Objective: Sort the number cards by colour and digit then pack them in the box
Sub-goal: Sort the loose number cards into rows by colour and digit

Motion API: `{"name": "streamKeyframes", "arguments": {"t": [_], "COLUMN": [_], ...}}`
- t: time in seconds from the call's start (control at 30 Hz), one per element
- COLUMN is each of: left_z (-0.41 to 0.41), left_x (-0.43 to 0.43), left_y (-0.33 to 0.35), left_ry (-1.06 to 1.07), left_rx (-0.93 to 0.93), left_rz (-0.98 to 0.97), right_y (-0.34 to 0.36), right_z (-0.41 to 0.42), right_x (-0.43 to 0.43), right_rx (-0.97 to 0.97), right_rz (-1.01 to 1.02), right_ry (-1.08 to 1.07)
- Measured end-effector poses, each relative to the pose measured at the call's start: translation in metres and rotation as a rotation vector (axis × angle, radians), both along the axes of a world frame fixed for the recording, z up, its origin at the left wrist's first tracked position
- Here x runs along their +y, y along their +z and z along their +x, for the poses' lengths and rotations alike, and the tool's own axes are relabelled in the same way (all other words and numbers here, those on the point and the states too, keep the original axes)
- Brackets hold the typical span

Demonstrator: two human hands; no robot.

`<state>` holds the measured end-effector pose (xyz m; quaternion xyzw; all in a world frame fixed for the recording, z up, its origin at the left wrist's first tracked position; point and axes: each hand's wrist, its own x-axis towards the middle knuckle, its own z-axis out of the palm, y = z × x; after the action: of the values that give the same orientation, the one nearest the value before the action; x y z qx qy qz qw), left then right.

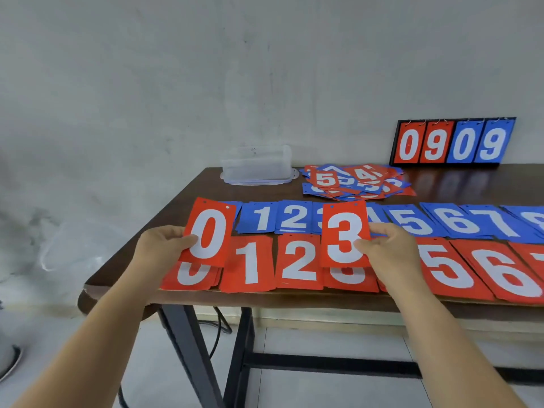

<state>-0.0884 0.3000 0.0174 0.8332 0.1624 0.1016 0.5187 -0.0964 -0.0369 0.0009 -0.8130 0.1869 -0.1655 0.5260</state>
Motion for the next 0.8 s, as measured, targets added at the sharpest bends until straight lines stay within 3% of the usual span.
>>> {"name": "streamKeyframes", "arguments": {"t": [0.13, 0.33, 0.47, 0.7, 0.8], "left_z": [-0.011, -0.017, -0.018, -0.021, -0.017], "left_x": [0.012, 0.009, 0.003, -0.005, -0.015], "left_y": [-0.014, -0.037, -0.05, -0.048, -0.042], "left_ry": [0.014, 0.033, 0.046, 0.062, 0.005], "left_rx": [-0.009, -0.032, -0.086, -0.086, -0.107], "left_rz": [0.099, 0.403, 0.558, 0.788, 0.8], "right_y": [-0.004, -0.009, -0.017, -0.019, -0.017], "right_z": [-0.013, -0.022, -0.023, -0.027, -0.027], "right_x": [0.006, 0.019, 0.027, 0.027, 0.026], "right_rx": [0.092, 0.255, 0.264, 0.187, 0.137], "right_rz": [-0.13, -0.538, -0.788, -0.901, -0.888], "right_ry": [-0.038, -0.139, -0.189, -0.158, -0.106]}}
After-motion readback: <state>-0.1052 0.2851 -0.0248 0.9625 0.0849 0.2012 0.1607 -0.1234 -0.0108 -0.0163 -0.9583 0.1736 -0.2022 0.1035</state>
